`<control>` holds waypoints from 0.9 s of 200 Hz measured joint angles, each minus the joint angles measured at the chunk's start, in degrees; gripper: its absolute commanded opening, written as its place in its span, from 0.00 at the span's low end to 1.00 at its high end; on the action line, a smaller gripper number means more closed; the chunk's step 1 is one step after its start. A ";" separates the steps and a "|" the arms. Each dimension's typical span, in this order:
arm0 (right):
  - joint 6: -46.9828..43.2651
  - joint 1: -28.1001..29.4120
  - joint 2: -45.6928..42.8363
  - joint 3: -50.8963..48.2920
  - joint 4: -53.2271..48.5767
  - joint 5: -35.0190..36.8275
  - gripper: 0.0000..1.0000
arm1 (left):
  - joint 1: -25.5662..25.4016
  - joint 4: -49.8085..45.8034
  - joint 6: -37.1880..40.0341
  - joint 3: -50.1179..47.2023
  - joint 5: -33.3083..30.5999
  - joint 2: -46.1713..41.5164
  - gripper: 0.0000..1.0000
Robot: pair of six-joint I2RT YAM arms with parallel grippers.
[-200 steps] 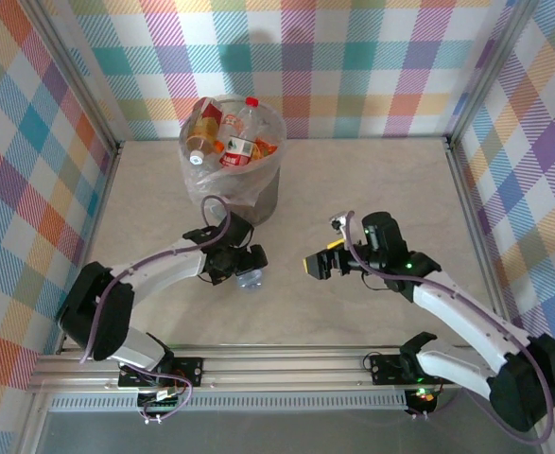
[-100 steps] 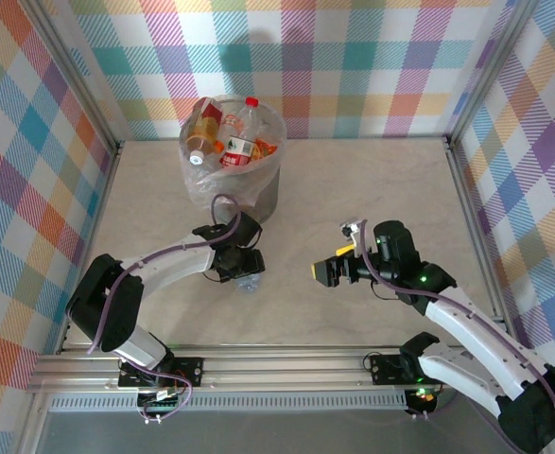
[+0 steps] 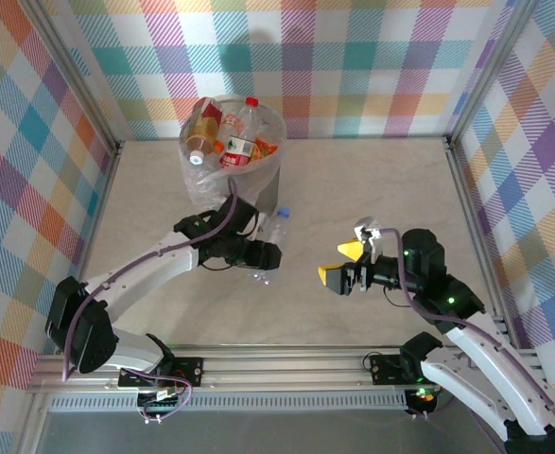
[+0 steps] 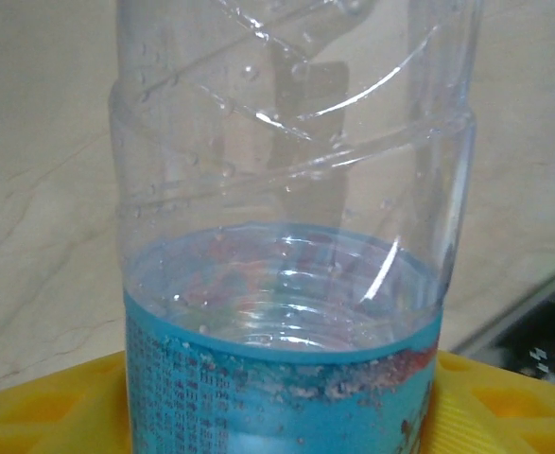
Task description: Put the plastic bottles in the bin
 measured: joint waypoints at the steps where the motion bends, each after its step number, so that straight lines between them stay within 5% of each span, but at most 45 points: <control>1: 0.02 0.00 -0.07 0.07 -0.02 0.00 1.00 | 0.00 -0.02 0.09 0.20 0.13 0.00 0.68; 44: 0.07 0.00 -1.73 3.26 -0.57 -0.74 1.00 | 0.35 -5.62 6.64 19.65 2.19 1.42 0.68; 108: -0.17 0.00 -1.36 4.46 -3.02 -0.35 1.00 | 6.71 -16.87 17.73 51.28 -2.64 15.17 0.68; 180: -0.57 0.00 -0.33 5.09 -5.07 1.49 1.00 | 17.38 -22.80 19.04 61.26 -12.76 21.51 0.67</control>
